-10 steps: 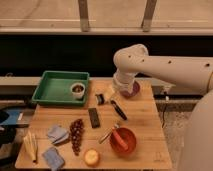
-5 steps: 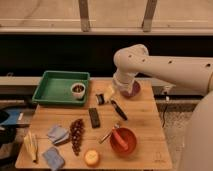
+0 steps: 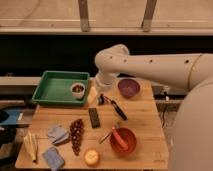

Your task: Place banana in purple bowl

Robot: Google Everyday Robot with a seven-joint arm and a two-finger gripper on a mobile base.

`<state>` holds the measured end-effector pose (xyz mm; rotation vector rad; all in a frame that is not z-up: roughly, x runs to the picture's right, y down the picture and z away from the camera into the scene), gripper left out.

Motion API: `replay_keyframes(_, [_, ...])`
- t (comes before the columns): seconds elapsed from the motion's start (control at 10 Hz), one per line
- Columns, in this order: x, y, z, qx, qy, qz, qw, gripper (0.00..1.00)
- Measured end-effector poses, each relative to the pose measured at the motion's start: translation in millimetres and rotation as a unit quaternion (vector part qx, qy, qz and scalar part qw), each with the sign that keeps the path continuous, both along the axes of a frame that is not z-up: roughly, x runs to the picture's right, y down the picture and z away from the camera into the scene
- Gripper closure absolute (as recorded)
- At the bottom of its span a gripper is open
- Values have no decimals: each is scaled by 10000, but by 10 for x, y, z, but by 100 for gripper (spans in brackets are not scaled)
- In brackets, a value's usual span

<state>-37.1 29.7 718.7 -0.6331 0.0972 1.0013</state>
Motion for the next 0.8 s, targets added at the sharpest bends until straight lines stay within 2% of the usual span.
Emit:
replay_keyframes(0.2, [-620, 91, -87, 40, -397, -379, 9985, 20])
replay_keyframes(0.4, [-1046, 199, -215, -1, -714, -564, 9959, 20])
replay_keyframes(0.8, [-1003, 180, -198, 27, -680, -572, 9960, 20])
